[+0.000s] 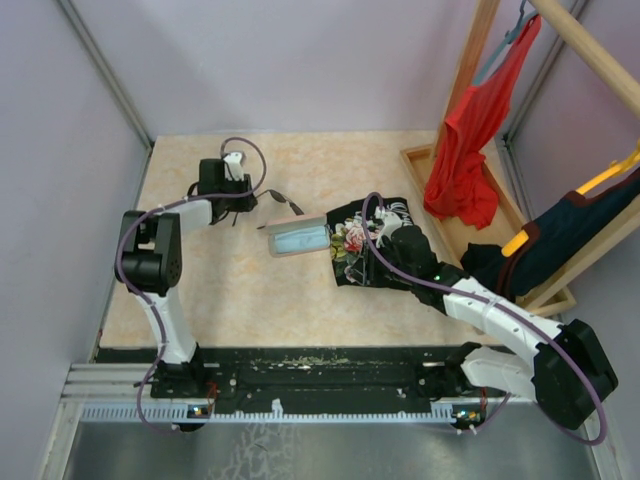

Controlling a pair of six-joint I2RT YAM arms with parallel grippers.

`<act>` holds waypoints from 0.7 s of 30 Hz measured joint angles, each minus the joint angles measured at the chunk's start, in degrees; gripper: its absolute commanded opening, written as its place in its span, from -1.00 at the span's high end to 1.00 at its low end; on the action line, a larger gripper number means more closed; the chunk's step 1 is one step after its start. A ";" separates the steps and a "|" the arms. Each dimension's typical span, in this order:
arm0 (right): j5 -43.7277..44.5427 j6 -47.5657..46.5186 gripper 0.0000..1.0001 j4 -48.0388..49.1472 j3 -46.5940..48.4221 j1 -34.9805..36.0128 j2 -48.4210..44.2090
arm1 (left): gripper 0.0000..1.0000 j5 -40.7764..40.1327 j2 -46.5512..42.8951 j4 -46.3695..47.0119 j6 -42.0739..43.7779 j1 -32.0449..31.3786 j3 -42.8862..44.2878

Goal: Organize the sunglasses
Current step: Fold the sunglasses at the center of the board.

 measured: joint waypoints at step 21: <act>-0.20 -0.02 0.36 -0.46 0.00 0.00 -0.44 | 1.00 -10.25 -10.25 -3.28 -3.74 0.04 -5.70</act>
